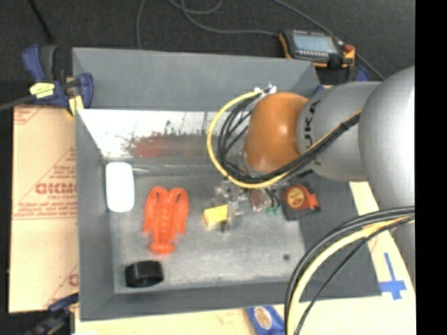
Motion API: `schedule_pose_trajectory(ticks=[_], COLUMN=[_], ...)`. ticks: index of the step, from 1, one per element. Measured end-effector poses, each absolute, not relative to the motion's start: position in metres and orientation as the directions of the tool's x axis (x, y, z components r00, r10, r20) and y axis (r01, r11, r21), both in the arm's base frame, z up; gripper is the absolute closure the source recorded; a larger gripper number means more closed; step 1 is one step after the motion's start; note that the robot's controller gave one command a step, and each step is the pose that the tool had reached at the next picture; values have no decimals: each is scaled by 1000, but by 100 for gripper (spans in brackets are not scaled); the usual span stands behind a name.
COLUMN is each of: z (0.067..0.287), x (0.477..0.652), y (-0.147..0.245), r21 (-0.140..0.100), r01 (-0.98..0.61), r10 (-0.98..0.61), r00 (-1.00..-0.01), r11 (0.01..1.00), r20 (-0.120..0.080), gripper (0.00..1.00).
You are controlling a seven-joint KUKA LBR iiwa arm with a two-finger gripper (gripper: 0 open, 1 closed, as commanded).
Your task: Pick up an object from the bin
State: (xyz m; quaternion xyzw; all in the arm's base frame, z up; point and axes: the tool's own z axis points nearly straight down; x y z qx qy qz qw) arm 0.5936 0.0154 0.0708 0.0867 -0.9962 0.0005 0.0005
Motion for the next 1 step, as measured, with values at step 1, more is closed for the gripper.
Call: schedule_pose_trajectory(ticks=[1], z=[71], x=[594], y=[15], r21=[-1], r01=[-173], r10=[-173], r00=[-985], r11=[985], r20=[1], gripper=[100])
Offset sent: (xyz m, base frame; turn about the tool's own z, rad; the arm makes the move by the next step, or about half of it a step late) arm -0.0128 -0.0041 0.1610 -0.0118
